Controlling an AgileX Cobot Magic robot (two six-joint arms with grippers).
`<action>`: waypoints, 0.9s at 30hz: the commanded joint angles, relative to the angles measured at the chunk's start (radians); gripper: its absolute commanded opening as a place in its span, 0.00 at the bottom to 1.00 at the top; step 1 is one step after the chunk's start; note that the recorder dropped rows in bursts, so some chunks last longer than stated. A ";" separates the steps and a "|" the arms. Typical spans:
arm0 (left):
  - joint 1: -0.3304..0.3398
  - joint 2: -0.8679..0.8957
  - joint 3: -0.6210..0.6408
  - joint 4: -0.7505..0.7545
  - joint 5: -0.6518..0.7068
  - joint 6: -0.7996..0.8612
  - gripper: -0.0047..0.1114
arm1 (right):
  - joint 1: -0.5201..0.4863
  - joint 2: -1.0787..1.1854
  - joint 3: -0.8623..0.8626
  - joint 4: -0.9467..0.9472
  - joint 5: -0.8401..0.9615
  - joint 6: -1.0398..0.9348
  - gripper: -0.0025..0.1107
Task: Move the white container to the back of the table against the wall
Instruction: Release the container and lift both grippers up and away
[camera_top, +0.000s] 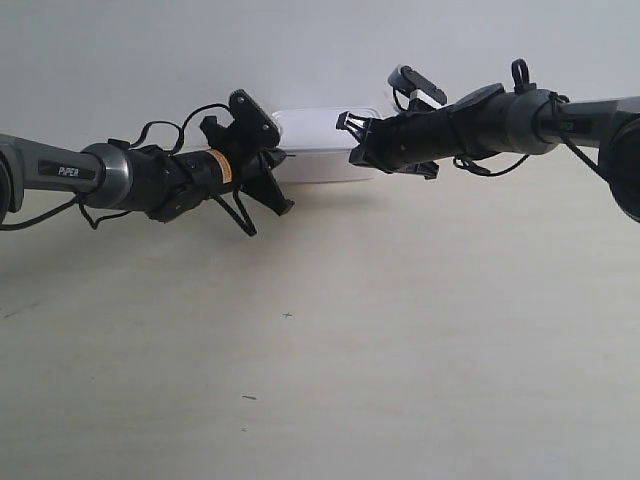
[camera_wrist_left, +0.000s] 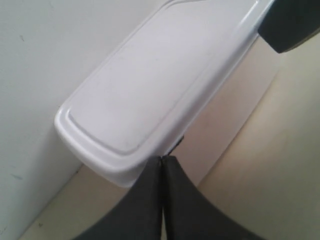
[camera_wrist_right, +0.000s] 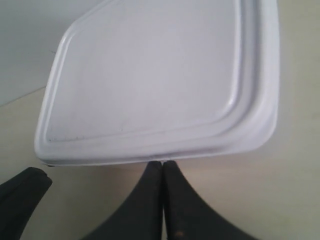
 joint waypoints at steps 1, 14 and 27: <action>0.002 -0.014 -0.010 -0.013 0.074 -0.012 0.04 | 0.000 0.002 -0.012 -0.019 -0.004 0.024 0.02; 0.000 -0.220 0.124 -0.120 0.226 -0.052 0.04 | 0.000 0.011 -0.012 -0.008 0.045 0.043 0.02; -0.072 -0.667 0.531 -0.180 0.333 -0.360 0.04 | 0.017 -0.014 -0.014 -0.052 0.138 0.091 0.02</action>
